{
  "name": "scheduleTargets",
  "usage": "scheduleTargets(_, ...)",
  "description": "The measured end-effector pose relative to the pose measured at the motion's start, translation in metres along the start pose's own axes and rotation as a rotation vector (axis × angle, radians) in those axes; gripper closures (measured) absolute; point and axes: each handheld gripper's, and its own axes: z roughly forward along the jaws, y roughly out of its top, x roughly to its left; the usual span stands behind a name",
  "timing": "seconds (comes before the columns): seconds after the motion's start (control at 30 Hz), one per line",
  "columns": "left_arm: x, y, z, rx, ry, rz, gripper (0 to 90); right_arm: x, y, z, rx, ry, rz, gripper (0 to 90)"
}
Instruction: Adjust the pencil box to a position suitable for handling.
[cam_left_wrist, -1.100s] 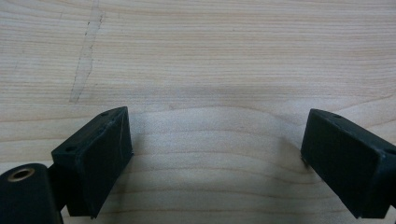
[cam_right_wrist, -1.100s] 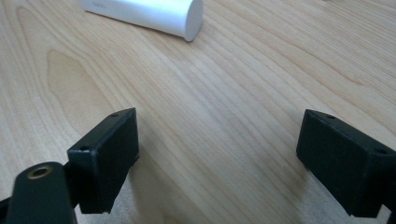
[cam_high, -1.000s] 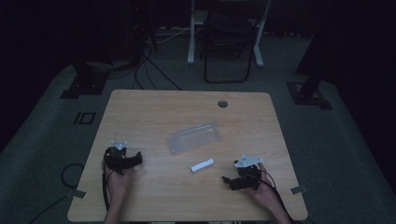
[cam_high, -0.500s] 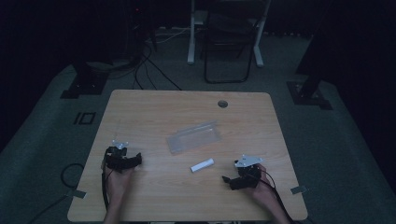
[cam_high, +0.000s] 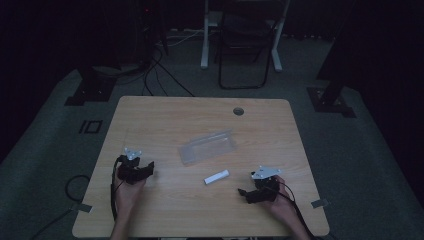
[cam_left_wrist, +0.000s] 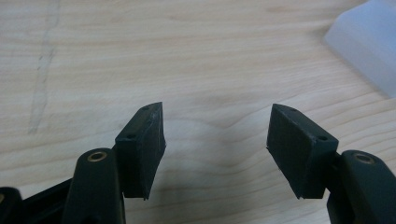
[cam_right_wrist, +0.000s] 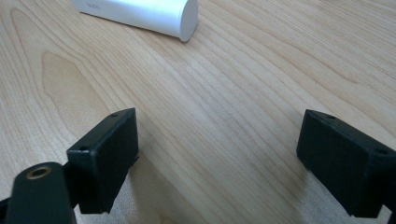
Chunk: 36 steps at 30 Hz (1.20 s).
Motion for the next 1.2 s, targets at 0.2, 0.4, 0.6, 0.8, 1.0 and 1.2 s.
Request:
scheduleTargets(0.2,-0.005,0.013,-0.008,-0.031,-0.057,0.052,38.2,0.0,0.0,0.0,0.0,-0.003,0.001,12.9)
scheduleTargets(0.4,-0.011,0.022,-0.011,-0.055,-0.106,0.084,40.9,0.0,0.0,0.0,0.0,-0.006,0.006,12.9)
scheduleTargets(0.6,-0.02,0.033,-0.012,-0.074,-0.137,0.129,42.4,0.0,0.0,0.0,0.0,-0.006,0.005,12.9)
scheduleTargets(0.8,-0.028,0.042,-0.009,-0.078,-0.157,0.162,45.4,0.0,0.0,0.0,0.0,-0.006,0.006,12.9)
scheduleTargets(1.0,-0.038,0.049,-0.003,-0.068,-0.179,0.19,49.9,0.0,0.0,0.0,0.0,-0.006,0.006,12.9)
scheduleTargets(1.2,-0.048,0.057,0.001,-0.074,-0.189,0.222,52.6,-0.001,0.0,0.0,-0.001,-0.007,0.005,12.9)
